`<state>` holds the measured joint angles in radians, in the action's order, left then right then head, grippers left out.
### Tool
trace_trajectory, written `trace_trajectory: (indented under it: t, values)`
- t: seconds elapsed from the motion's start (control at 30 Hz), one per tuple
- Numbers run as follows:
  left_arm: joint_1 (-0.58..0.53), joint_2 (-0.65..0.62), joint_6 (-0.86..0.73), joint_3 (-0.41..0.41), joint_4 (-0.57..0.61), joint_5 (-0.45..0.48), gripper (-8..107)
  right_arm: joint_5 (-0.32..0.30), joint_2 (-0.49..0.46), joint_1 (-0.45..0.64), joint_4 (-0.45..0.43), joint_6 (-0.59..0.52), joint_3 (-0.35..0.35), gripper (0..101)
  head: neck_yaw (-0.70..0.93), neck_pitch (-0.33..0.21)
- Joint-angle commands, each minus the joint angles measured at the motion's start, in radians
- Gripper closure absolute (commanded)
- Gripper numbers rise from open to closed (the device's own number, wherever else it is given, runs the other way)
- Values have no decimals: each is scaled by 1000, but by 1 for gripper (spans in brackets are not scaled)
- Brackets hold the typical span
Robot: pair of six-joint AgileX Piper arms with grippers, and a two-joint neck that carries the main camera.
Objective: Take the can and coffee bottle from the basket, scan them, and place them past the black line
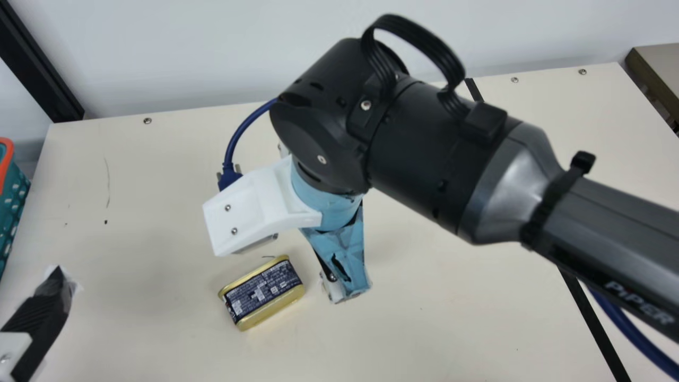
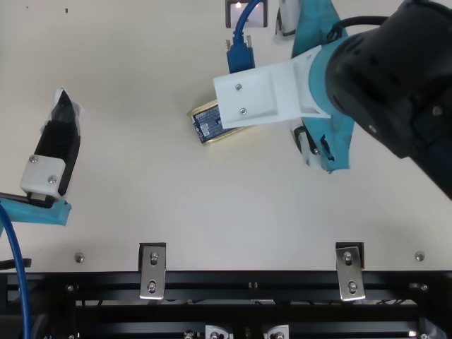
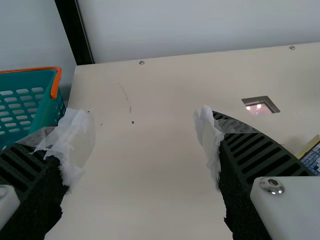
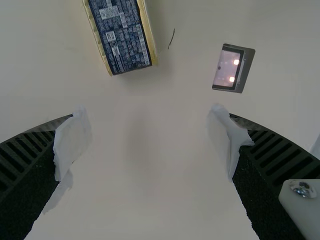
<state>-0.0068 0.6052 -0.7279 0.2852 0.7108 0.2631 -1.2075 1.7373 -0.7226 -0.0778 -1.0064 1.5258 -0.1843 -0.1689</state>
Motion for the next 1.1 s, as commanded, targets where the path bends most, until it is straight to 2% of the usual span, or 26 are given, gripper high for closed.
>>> trace_trajectory:
  t: [0.0, 0.23, 0.6, 1.07]
  values:
    - [0, 0, 0, 0, 0, 0, 9, 12, 6, -3, 8, 0, -3, 0, -6, -7]
    - [0, 0, 0, 0, 0, 0, 9, 78, 43, -37, 31, -36, -29, 0, -6, -7]
    - [0, 0, 0, 0, 0, 0, 9, 163, 105, -95, 116, -88, -37, 0, -6, -7]
    - [0, 0, 0, 0, 0, 0, 9, 201, 179, -101, 125, -117, -29, 0, -6, -7]
